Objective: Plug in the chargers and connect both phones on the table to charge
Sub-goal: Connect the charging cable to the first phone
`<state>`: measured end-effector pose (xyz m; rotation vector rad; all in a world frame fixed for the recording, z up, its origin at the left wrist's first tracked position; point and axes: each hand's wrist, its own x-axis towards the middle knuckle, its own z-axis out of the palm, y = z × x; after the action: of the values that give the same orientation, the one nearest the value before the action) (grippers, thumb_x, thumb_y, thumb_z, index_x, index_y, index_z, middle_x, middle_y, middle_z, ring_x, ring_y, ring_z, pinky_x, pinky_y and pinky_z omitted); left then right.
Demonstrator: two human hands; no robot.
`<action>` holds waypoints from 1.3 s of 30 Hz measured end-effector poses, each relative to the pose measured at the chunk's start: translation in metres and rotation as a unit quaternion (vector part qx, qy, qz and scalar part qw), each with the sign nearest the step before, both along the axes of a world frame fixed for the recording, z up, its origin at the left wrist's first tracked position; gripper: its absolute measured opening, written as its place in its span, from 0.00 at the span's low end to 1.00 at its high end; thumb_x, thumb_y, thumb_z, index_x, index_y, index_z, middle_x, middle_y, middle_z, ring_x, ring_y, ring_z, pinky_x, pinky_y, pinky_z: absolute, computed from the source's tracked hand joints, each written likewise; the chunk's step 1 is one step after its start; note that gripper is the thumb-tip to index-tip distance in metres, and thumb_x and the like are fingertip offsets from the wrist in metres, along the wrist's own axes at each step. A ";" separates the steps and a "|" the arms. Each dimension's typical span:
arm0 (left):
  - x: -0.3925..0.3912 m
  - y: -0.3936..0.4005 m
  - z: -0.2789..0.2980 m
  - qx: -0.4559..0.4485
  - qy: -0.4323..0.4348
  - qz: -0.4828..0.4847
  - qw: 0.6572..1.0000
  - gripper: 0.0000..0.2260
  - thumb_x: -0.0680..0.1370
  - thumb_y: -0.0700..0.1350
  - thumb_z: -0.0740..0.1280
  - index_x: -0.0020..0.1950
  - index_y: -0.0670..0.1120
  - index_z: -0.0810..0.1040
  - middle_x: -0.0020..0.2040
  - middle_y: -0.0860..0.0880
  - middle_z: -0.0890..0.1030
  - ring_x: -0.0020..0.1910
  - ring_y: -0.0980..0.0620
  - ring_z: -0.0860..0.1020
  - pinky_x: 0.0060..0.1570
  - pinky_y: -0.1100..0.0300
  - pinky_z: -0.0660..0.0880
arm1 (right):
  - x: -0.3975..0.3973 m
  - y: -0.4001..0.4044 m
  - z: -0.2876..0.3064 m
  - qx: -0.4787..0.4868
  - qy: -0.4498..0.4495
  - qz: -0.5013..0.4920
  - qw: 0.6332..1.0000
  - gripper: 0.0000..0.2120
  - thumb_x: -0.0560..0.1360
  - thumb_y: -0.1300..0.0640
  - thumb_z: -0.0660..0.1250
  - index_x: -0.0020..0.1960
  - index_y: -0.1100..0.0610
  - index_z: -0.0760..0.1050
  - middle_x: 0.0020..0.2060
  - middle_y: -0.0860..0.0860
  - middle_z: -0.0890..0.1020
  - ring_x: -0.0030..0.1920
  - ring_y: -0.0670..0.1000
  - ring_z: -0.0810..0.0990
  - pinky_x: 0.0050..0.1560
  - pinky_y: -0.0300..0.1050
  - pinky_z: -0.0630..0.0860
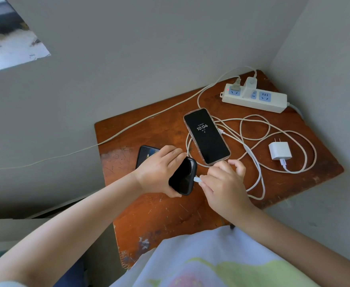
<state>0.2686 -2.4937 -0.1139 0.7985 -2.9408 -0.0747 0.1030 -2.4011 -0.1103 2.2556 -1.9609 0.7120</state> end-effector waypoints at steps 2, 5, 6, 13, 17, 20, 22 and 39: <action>-0.001 -0.001 0.002 0.003 0.006 0.006 1.000 0.40 0.50 0.60 0.79 0.52 0.35 0.78 0.46 0.40 0.83 0.45 0.40 0.81 0.39 0.55 0.79 | 0.003 0.001 -0.001 -0.016 -0.012 -0.024 1.000 0.06 0.57 0.65 0.79 0.29 0.60 0.82 0.25 0.54 0.82 0.32 0.54 0.82 0.49 0.47 0.64; -0.005 -0.001 0.003 0.006 0.000 0.006 1.000 0.40 0.50 0.60 0.79 0.51 0.35 0.78 0.45 0.40 0.83 0.44 0.40 0.81 0.39 0.56 0.79 | 0.004 0.001 -0.002 -0.025 -0.009 -0.035 0.999 0.07 0.57 0.65 0.79 0.29 0.61 0.81 0.25 0.55 0.82 0.31 0.55 0.82 0.48 0.46 0.63; -0.006 -0.001 0.003 0.009 -0.002 0.006 1.000 0.40 0.50 0.60 0.79 0.51 0.34 0.78 0.45 0.39 0.83 0.44 0.40 0.81 0.39 0.55 0.79 | 0.003 0.001 -0.002 -0.025 -0.007 -0.034 0.999 0.07 0.57 0.65 0.79 0.30 0.60 0.81 0.25 0.55 0.82 0.32 0.55 0.82 0.48 0.46 0.63; -0.008 -0.001 0.001 0.015 -0.036 -0.016 0.999 0.40 0.51 0.60 0.78 0.52 0.34 0.77 0.45 0.39 0.83 0.45 0.40 0.81 0.41 0.55 0.79 | -0.007 0.002 -0.005 -0.006 0.010 0.003 1.000 0.07 0.56 0.65 0.79 0.30 0.60 0.82 0.25 0.54 0.82 0.32 0.54 0.83 0.49 0.47 0.63; -0.006 -0.001 0.001 0.024 -0.041 -0.032 0.998 0.39 0.52 0.60 0.78 0.53 0.35 0.77 0.46 0.40 0.83 0.45 0.40 0.81 0.41 0.55 0.79 | -0.006 0.004 -0.008 -0.002 0.001 0.008 1.000 0.07 0.56 0.65 0.80 0.30 0.60 0.82 0.25 0.54 0.83 0.32 0.54 0.83 0.48 0.46 0.63; -0.006 -0.002 0.002 0.025 -0.042 -0.020 0.999 0.40 0.51 0.61 0.78 0.53 0.35 0.77 0.46 0.40 0.83 0.46 0.40 0.81 0.41 0.55 0.79 | -0.002 0.005 -0.011 -0.007 -0.009 -0.020 1.000 0.08 0.56 0.65 0.80 0.30 0.60 0.82 0.25 0.54 0.82 0.31 0.54 0.82 0.47 0.45 0.63; -0.006 -0.001 0.003 0.027 -0.042 -0.014 0.999 0.40 0.51 0.61 0.78 0.53 0.35 0.78 0.46 0.40 0.83 0.45 0.41 0.81 0.41 0.55 0.79 | 0.000 0.005 -0.012 -0.009 -0.015 -0.036 0.999 0.08 0.56 0.65 0.80 0.31 0.60 0.82 0.25 0.55 0.82 0.32 0.55 0.82 0.46 0.45 0.63; -0.009 0.000 -0.008 0.146 -0.041 0.031 0.988 0.42 0.65 0.59 0.72 0.69 0.38 0.62 0.68 0.40 0.69 0.67 0.42 0.63 0.66 0.55 0.62 | -0.014 0.000 -0.009 0.010 -0.015 0.014 1.000 0.09 0.55 0.67 0.80 0.30 0.60 0.82 0.26 0.54 0.82 0.33 0.55 0.82 0.46 0.49 0.73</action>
<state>0.2595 -2.4934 -0.1216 0.9495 -3.0198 -0.4902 0.0887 -2.4010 -0.1196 2.3006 -1.9619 0.7378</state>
